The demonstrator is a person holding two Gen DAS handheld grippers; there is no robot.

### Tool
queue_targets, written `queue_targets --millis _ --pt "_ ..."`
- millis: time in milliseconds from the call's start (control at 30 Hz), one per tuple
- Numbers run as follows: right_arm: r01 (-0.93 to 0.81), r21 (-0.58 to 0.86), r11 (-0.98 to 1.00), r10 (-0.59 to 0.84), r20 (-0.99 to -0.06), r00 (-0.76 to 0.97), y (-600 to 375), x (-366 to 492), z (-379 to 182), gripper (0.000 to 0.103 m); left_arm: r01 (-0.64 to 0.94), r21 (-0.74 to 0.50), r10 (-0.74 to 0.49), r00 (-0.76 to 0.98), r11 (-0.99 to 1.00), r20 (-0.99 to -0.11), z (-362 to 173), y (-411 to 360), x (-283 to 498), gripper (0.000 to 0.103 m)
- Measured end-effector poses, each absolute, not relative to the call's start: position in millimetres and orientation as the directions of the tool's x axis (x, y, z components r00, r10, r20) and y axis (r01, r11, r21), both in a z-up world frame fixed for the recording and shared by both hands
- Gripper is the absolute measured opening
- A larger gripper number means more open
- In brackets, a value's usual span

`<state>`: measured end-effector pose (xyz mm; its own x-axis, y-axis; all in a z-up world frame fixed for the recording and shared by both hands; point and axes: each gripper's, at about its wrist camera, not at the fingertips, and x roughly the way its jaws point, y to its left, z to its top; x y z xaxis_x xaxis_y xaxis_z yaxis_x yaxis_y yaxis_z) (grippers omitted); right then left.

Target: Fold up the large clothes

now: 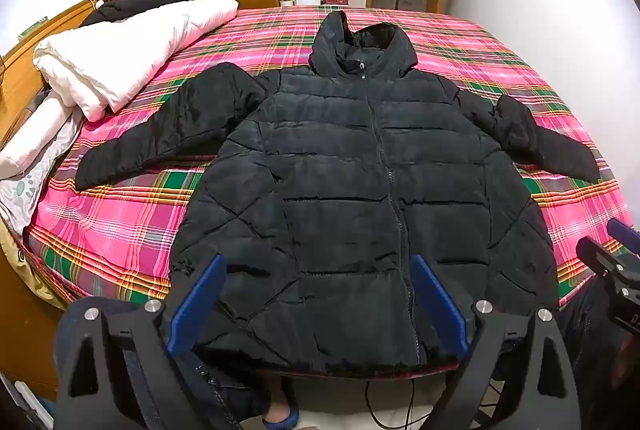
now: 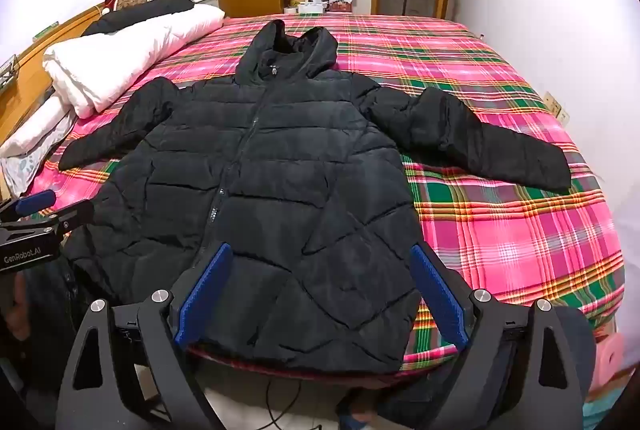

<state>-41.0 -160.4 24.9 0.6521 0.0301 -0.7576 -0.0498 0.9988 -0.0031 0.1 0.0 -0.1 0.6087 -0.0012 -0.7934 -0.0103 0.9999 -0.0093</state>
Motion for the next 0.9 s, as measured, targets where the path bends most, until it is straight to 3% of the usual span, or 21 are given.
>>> queue_targets --millis 900 --pt "-0.050 -0.001 0.999 0.032 -0.762 0.647 -158.4 -41.2 21.9 0.090 -0.012 -0.009 0.000 0.605 1.000 -0.796 -0.5 -1.7 1.1 0.095"
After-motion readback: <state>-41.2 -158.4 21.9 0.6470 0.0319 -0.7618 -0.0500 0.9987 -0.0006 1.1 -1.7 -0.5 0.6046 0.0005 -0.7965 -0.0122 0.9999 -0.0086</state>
